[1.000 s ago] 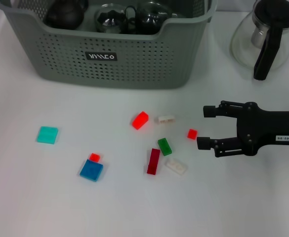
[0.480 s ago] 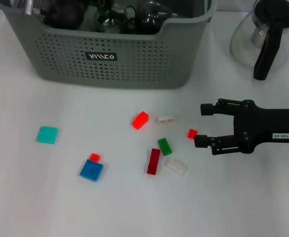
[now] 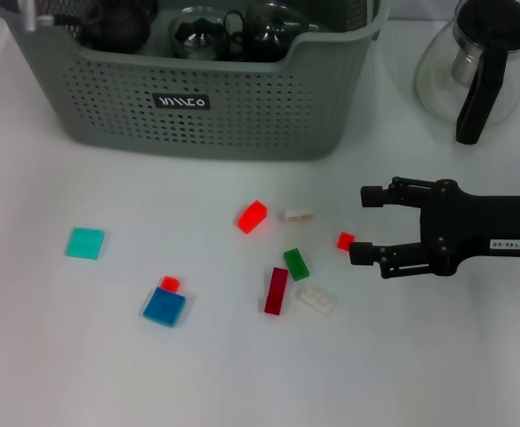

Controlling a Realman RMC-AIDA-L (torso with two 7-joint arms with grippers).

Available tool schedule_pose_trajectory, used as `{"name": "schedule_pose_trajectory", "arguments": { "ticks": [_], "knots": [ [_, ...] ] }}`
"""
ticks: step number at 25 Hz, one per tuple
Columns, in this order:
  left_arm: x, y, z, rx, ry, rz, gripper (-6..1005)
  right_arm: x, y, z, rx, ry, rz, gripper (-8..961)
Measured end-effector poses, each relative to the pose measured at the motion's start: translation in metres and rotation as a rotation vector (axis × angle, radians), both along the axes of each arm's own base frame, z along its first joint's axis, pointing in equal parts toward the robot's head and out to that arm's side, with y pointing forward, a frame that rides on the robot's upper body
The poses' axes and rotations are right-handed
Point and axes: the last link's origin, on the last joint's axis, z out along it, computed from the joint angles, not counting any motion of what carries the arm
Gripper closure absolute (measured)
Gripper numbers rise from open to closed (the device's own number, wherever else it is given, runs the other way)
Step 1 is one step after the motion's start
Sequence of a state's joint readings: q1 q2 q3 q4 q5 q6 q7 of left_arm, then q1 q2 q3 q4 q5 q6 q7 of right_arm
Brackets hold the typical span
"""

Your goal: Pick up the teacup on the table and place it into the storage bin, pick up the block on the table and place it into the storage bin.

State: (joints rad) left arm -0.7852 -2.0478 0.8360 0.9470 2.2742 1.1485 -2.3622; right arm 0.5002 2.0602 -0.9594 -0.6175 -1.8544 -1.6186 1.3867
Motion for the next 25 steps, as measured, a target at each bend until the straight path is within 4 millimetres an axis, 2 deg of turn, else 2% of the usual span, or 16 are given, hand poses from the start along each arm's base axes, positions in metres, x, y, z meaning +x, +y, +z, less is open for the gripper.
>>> {"name": "schedule_pose_trajectory", "arguments": {
  "ticks": [2,3,6,8,11,15,20,25],
  "knots": [
    [-0.004,-0.033,0.027,0.015,-0.316,-0.17,554,0.0,0.0,0.0,-0.001,0.0,-0.002,-3],
    [-0.009,-0.044,0.033,0.019,-0.396,-0.214,532,0.0,0.0,0.0,-0.001,0.001,-0.002,-3],
    [-0.025,-0.072,0.055,0.072,-0.568,-0.338,464,0.0,0.0,-0.001,0.0,0.002,0.001,-3],
    [-0.039,-0.091,0.06,0.097,-0.603,-0.396,462,-0.001,0.0,-0.002,0.002,0.003,0.004,-3],
    [-0.068,-0.12,0.05,0.103,-0.513,-0.441,460,-0.001,0.001,-0.003,0.006,0.0,0.001,-3],
    [-0.106,-0.159,0.026,0.033,-0.293,-0.453,459,-0.001,0.001,-0.003,0.006,-0.002,0.001,-3],
    [-0.132,-0.196,0.012,-0.096,-0.153,-0.409,458,-0.002,0.001,-0.004,0.001,-0.002,0.001,-3],
    [-0.142,-0.209,0.007,-0.156,-0.061,-0.406,457,-0.001,0.0,-0.005,0.0,-0.001,-0.004,-3]
  ]
}}
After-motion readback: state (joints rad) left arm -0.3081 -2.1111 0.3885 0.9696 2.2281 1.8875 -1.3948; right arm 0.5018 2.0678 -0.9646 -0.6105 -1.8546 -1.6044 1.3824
